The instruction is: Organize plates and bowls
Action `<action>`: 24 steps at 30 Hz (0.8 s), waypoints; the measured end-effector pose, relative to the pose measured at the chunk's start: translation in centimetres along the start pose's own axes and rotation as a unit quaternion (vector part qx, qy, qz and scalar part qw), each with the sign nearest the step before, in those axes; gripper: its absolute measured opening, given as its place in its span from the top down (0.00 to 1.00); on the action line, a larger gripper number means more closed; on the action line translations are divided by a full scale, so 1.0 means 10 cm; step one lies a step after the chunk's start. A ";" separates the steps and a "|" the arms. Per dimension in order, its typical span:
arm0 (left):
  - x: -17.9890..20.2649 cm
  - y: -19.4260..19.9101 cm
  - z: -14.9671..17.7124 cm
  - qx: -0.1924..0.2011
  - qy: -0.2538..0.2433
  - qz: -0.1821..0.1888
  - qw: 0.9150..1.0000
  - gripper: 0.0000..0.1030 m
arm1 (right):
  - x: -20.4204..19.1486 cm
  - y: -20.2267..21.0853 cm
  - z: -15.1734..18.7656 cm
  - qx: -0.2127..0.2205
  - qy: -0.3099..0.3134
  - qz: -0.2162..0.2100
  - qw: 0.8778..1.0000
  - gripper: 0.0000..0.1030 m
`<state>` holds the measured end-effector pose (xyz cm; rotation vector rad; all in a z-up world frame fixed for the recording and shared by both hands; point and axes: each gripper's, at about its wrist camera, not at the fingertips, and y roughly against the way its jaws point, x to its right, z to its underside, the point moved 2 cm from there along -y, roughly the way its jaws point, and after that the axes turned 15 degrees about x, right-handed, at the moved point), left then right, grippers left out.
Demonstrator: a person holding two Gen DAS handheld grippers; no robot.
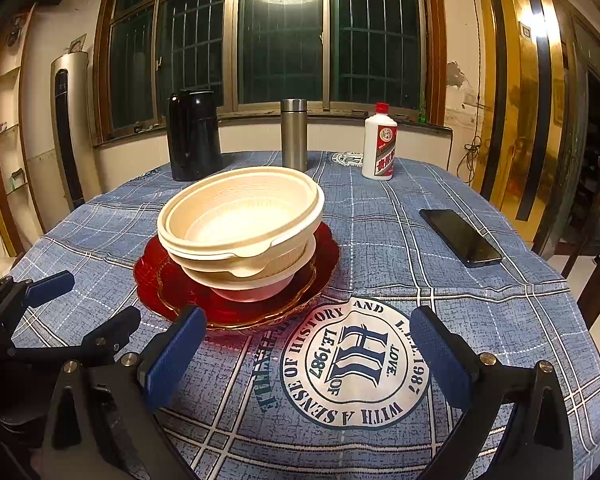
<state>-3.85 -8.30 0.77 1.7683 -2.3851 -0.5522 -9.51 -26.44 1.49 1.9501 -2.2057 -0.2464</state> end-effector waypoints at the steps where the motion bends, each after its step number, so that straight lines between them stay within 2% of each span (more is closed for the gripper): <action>1: 0.00 0.00 0.00 0.000 0.000 0.000 1.000 0.19 | 0.00 0.00 0.00 0.000 0.000 0.000 1.000 0.00; 24: 0.00 0.01 0.00 -0.001 0.002 0.004 1.000 0.19 | 0.01 0.01 0.00 -0.001 0.000 0.001 1.000 0.00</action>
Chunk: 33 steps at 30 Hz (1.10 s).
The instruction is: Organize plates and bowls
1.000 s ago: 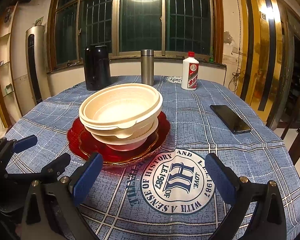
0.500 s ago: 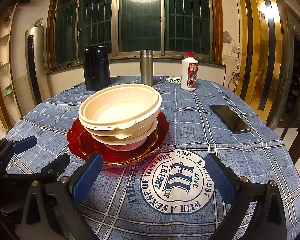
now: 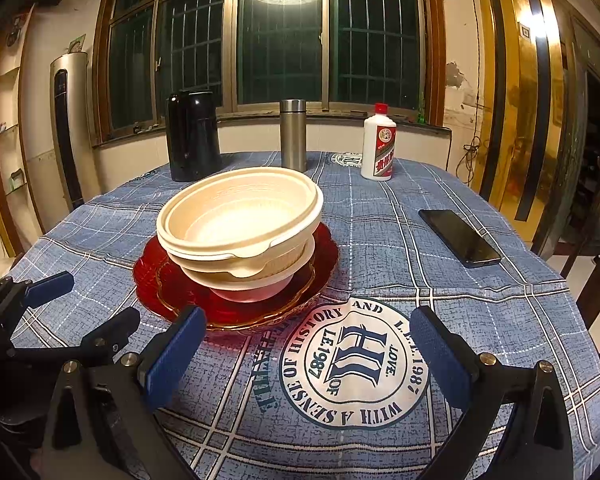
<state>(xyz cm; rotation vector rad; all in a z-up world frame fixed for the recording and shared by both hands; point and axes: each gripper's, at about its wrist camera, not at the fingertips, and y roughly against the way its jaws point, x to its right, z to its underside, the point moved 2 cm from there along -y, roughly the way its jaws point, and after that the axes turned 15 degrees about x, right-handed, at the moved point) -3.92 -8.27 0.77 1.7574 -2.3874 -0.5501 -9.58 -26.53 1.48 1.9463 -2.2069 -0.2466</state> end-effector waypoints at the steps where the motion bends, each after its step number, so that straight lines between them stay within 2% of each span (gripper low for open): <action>1: 0.00 0.00 0.00 0.000 0.000 0.000 1.000 0.19 | 0.00 0.00 0.00 0.000 0.000 0.000 1.000 0.00; 23: -0.02 -0.01 -0.01 -0.006 0.004 0.008 1.000 0.19 | -0.01 0.00 -0.01 -0.002 0.002 0.002 1.000 0.00; 30: -0.02 -0.06 -0.02 -0.027 0.006 0.020 0.999 0.19 | -0.01 -0.01 -0.01 -0.004 0.000 0.001 1.000 0.00; 33: -0.03 -0.05 -0.03 -0.026 0.005 0.013 1.000 0.19 | 0.00 -0.01 -0.01 -0.005 -0.002 0.002 1.000 0.00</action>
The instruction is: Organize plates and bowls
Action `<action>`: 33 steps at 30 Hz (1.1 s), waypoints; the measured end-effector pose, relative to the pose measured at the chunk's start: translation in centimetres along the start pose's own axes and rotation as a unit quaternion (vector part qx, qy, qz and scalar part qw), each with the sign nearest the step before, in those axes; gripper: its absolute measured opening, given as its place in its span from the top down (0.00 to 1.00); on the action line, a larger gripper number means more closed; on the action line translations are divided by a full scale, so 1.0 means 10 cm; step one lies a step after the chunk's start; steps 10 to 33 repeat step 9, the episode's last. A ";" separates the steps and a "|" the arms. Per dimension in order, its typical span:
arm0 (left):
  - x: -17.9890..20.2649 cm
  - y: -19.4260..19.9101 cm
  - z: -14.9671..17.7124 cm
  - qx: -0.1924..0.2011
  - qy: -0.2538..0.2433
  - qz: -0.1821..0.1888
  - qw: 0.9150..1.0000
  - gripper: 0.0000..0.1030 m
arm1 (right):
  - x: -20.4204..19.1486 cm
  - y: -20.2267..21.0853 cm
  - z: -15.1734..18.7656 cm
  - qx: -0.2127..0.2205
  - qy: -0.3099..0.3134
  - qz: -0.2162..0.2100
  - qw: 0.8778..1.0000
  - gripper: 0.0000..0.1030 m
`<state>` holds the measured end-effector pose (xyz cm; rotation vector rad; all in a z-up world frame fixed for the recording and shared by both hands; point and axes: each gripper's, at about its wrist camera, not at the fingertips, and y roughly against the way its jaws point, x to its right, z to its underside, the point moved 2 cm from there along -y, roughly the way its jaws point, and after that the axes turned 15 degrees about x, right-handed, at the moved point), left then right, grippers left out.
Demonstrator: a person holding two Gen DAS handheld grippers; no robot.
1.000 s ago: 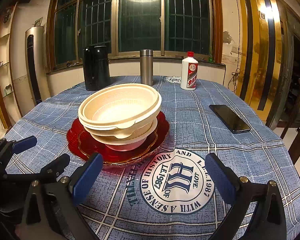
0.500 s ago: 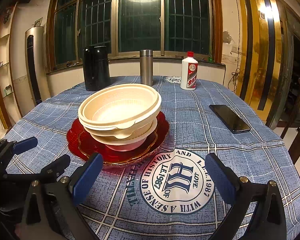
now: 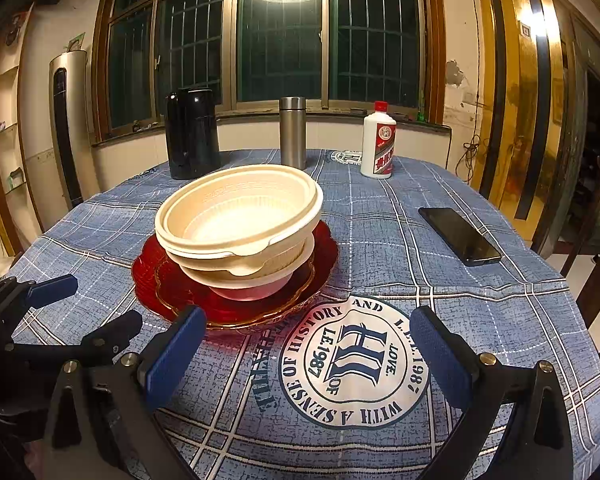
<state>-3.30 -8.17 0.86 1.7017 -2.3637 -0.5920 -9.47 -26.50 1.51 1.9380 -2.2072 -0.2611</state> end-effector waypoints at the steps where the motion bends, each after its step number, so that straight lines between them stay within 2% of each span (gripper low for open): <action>1: 0.00 0.00 0.00 0.001 -0.001 -0.002 1.000 0.19 | 0.00 0.00 0.00 0.000 -0.001 0.000 1.000 0.00; 6: -0.02 0.07 -0.01 0.012 0.004 -0.008 1.000 0.19 | 0.01 0.00 0.00 0.002 -0.002 0.002 1.000 0.00; 33: -0.01 0.07 -0.01 0.009 0.006 -0.004 1.000 0.19 | 0.02 0.00 0.01 0.001 -0.003 0.002 1.000 0.00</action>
